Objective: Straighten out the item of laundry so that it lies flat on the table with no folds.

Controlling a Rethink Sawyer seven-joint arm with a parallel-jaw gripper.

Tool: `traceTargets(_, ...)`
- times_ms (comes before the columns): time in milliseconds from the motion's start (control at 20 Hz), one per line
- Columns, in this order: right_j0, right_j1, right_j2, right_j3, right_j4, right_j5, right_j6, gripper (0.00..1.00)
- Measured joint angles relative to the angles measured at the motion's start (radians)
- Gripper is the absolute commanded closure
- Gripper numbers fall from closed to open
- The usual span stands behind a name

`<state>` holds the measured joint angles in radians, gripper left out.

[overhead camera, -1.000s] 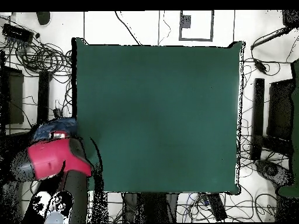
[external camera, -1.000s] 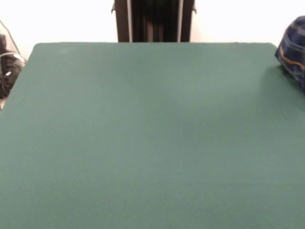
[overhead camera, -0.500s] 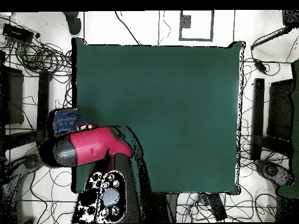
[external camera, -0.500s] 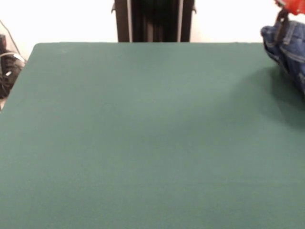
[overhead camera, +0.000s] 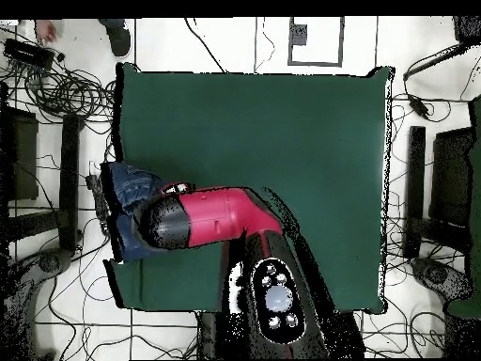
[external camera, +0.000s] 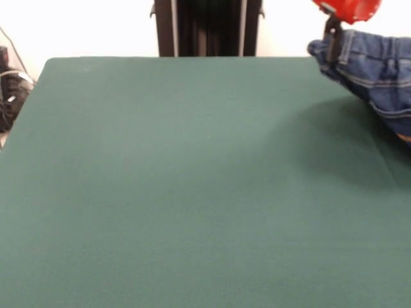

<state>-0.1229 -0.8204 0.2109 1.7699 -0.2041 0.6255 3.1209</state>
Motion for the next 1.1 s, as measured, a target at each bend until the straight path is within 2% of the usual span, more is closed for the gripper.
traceTargets(400,-0.107,-0.017,0.069,0.021,-0.051,0.000,-0.092,1.00)
traceTargets(500,-0.157,-0.015,0.104,0.024,-0.074,0.000,-0.120,1.00)
traceTargets(1100,-0.267,0.005,0.177,0.026,-0.165,0.000,-0.143,1.00)
